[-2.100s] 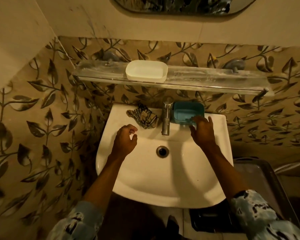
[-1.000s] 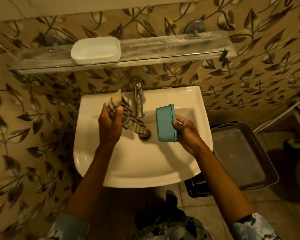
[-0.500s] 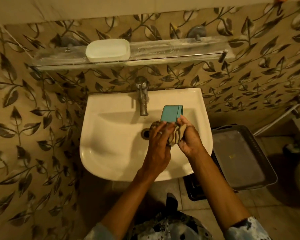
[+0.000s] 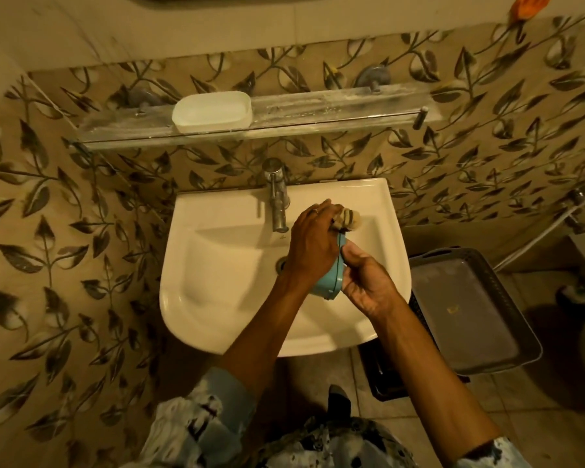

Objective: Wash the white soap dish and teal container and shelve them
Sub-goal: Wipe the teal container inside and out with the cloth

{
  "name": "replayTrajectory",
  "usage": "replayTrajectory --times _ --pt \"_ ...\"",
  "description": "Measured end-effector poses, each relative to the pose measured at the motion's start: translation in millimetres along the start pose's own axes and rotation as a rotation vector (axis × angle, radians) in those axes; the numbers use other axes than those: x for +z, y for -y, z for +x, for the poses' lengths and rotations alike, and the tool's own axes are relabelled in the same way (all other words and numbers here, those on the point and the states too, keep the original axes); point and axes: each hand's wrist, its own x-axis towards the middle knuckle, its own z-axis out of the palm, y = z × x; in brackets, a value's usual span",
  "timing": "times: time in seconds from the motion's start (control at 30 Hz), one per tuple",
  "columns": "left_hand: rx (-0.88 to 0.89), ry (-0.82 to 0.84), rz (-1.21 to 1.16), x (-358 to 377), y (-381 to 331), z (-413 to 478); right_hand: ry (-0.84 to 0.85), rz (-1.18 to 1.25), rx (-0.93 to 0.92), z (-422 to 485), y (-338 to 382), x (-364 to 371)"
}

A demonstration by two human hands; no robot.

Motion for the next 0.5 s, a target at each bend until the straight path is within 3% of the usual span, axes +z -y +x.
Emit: replayTrajectory --times 0.13,0.23,0.5 --pt "0.078 0.037 0.029 15 5 -13 -0.069 0.085 -0.022 4 0 -3" --pt "0.150 -0.074 -0.019 34 13 -58 -0.114 0.179 0.011 6 5 -3" --pt "0.150 -0.166 -0.089 31 28 -80 -0.057 0.189 0.067 -2 -7 -1"
